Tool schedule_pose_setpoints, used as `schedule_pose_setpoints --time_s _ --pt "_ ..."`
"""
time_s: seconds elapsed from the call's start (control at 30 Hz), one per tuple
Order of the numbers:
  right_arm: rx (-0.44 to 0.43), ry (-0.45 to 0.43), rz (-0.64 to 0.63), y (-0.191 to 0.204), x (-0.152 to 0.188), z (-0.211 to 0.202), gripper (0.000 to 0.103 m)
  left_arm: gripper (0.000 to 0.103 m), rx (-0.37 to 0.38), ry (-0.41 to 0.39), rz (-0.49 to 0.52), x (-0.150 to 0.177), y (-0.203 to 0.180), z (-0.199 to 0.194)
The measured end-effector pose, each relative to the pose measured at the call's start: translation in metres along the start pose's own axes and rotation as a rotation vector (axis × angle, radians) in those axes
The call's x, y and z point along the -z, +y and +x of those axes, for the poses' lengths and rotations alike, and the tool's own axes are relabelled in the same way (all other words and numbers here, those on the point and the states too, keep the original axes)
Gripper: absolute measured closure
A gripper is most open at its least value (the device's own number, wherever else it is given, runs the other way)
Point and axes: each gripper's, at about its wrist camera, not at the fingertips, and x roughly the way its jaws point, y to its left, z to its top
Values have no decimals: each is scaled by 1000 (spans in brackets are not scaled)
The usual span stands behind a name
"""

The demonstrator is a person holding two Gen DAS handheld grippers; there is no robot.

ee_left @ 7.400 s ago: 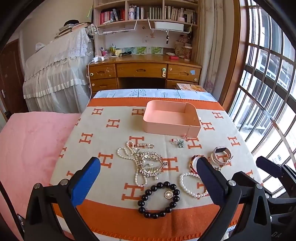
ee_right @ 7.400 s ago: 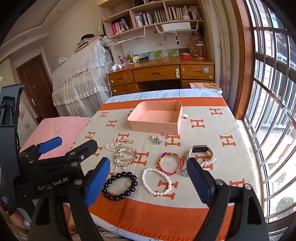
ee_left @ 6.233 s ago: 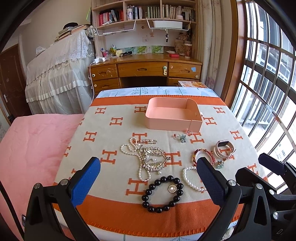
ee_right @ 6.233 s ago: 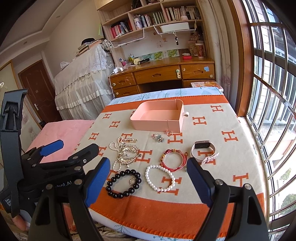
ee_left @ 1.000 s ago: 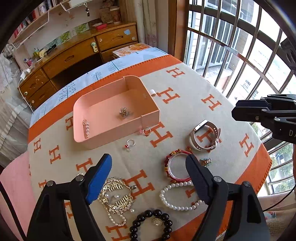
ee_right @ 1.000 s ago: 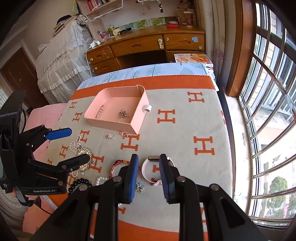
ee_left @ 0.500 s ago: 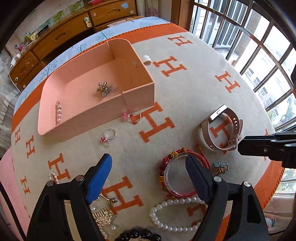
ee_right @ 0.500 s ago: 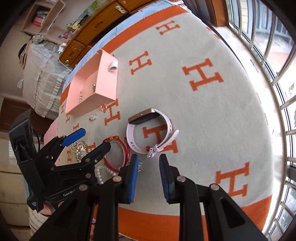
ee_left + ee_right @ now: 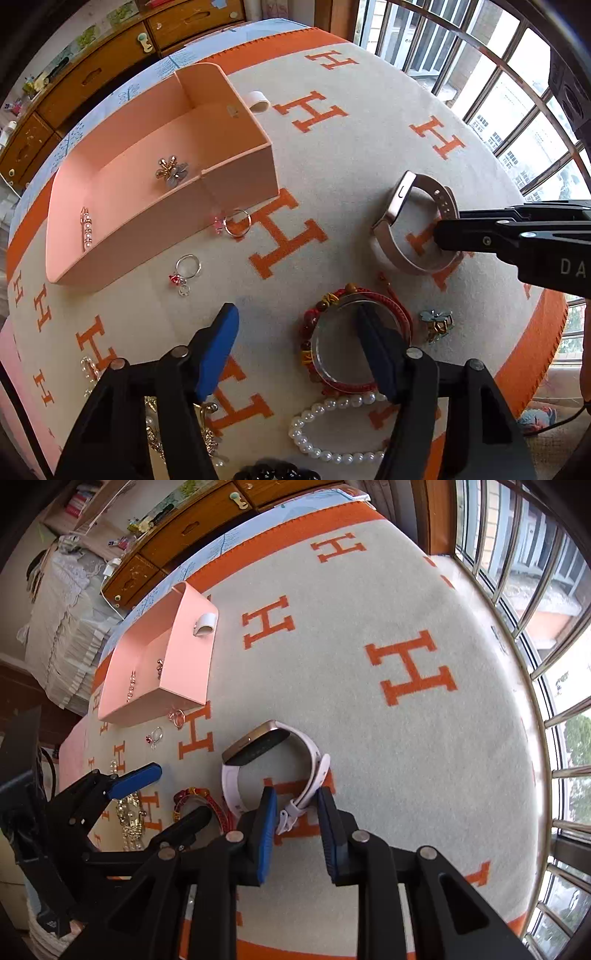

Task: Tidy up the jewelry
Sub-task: 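Grasp the white smartwatch with the right tool while the left tool grasps the red beaded bracelet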

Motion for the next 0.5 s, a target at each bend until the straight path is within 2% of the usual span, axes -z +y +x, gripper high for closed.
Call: schedule_pose_setpoints --time_s 0.03,0.07,0.1,0.17,0.33,0.5 --pt "2 -5 -11 1 0 0 85 48 1 -3 7 0 -1 -1" --pt "2 -9 -19 0 -1 0 86 59 6 -7 17 1 -3 -2" --pt "-3 -13 -20 -1 -1 0 87 74 12 -10 25 1 -6 -4" --pt "-23 -17 -9 -5 -2 0 89 93 22 -3 21 0 -9 -4" --pt "-45 -45 2 -6 -3 -8 91 93 32 1 -27 2 -5 -8" --pt "-49 -95 -24 1 -5 -27 91 93 36 -33 -64 4 5 -22"
